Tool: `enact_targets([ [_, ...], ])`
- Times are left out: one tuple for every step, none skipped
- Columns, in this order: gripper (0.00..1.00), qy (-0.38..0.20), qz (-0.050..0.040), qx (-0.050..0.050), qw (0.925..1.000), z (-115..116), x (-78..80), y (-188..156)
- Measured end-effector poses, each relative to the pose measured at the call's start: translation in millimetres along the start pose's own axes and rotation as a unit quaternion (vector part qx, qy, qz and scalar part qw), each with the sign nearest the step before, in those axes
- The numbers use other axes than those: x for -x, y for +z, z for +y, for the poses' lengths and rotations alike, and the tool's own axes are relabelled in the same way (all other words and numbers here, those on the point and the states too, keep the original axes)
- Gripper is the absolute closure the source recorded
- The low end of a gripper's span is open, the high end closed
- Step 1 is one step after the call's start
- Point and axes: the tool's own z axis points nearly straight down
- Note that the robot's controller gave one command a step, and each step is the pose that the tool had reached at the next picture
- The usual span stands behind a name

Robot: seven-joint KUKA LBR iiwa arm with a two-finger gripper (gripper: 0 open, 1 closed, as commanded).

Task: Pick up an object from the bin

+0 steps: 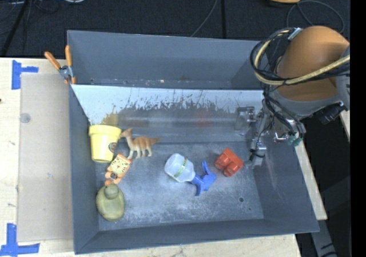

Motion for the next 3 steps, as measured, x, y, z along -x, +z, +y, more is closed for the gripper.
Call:
enact_targets([
  [0.0, -0.001, -0.0039, 0.0, 1.0, 0, 1.4, -4],
  [0.0, 0.019, -0.0044, 0.0, 0.9998, 34, 1.9, 60],
  [0.0, -0.005, -0.0047, 0.001, 1.0, 94, 3.0, 59],
])
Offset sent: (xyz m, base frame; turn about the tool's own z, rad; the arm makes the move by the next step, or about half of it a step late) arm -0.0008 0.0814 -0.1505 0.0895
